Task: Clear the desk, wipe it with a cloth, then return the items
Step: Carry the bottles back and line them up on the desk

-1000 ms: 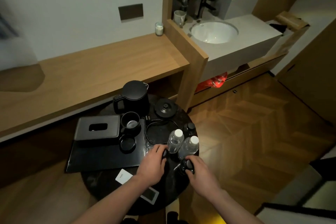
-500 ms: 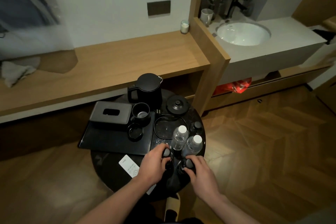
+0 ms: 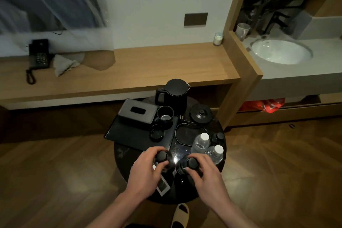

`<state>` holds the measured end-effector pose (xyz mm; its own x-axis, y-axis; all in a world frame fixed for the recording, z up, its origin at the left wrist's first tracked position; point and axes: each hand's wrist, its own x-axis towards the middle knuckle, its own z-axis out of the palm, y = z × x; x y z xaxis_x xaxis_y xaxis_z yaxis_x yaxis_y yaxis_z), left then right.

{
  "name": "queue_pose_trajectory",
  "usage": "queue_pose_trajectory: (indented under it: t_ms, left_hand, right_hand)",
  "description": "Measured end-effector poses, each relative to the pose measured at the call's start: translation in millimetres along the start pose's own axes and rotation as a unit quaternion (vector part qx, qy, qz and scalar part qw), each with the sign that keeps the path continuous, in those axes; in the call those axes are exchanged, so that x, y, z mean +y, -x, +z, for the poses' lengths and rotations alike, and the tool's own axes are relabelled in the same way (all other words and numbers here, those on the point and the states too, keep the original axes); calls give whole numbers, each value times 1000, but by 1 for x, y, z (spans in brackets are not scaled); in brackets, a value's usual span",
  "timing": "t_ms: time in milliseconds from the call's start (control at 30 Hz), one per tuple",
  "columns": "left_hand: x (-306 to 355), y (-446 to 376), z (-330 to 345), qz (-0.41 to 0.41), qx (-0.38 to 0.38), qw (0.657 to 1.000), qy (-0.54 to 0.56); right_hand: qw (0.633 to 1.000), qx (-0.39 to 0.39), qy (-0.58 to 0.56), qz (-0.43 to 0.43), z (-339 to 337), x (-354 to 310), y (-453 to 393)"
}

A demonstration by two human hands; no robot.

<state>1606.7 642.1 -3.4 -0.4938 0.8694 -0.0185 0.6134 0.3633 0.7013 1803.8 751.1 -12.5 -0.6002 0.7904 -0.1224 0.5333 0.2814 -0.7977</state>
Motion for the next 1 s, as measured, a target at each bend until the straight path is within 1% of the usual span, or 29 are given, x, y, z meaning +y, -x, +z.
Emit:
queue_pose_trajectory:
  t_ms: [200, 400, 567, 800, 1000]
  left_hand:
    - [-21, 21, -56, -23, 61, 998, -26]
    - [-60, 57, -119, -66, 134, 989, 16]
    - [-99, 97, -180, -97, 187, 977, 31]
    - [-159, 163, -269, -133, 233, 962, 42]
    - [-204, 212, -325, -186, 286, 939, 39]
  right_hand:
    - [996, -43, 29, -68, 22, -49, -17]
    - [986, -82, 38, -142, 66, -123, -21]
    - [979, -105, 46, -168, 116, -190, -13]
    - [959, -145, 84, -227, 201, -279, 5]
    - [930, -216, 90, -282, 268, -347, 14]
